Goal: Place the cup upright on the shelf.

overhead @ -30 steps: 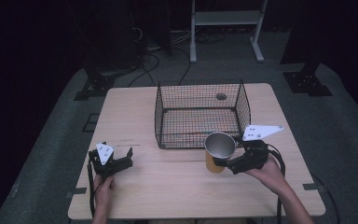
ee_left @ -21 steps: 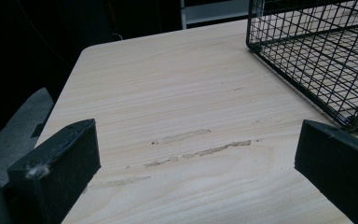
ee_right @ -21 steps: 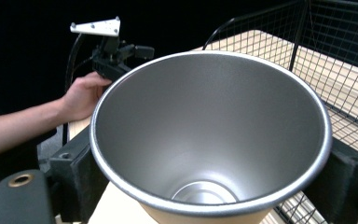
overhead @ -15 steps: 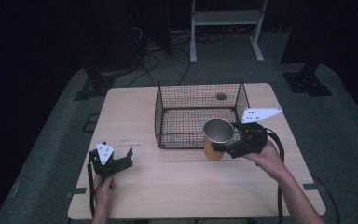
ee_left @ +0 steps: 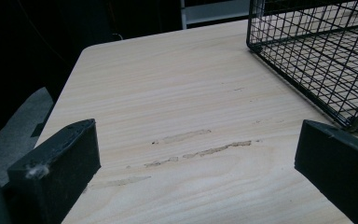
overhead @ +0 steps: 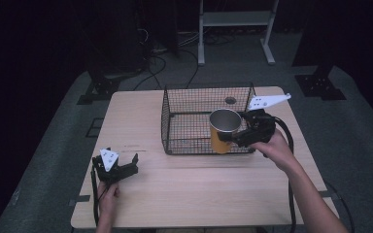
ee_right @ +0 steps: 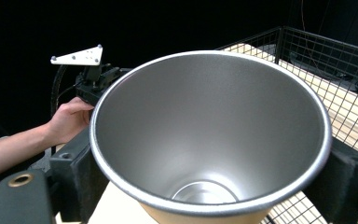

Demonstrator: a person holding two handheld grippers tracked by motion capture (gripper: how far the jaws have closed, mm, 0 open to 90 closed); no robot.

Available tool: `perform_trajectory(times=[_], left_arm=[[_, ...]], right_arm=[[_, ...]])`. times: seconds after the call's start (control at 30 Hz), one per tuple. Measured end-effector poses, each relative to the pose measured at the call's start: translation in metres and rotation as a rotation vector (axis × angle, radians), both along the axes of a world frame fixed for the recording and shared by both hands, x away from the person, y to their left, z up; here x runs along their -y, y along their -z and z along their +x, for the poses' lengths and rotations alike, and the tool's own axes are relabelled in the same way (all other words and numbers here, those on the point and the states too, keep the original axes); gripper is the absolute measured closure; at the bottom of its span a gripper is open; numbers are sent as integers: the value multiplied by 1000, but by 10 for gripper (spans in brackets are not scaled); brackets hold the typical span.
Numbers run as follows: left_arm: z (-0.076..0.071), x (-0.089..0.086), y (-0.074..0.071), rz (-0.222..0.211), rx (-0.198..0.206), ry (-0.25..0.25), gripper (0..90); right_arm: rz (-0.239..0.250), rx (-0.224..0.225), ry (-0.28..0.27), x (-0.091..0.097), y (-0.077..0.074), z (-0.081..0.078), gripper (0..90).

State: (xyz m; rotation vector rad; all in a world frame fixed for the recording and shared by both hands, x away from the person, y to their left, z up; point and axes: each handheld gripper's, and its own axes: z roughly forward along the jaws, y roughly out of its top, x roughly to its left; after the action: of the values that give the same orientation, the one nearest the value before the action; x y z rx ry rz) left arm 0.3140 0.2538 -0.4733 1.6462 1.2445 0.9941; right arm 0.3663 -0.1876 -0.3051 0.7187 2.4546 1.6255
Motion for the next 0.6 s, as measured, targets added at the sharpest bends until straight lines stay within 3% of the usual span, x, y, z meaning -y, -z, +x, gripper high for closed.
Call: perform_trajectory(times=[0.6], left_arm=[[0, 0, 0, 1, 0, 2, 0]], right_arm=[[-13, -30, 12, -11, -8, 40, 124]])
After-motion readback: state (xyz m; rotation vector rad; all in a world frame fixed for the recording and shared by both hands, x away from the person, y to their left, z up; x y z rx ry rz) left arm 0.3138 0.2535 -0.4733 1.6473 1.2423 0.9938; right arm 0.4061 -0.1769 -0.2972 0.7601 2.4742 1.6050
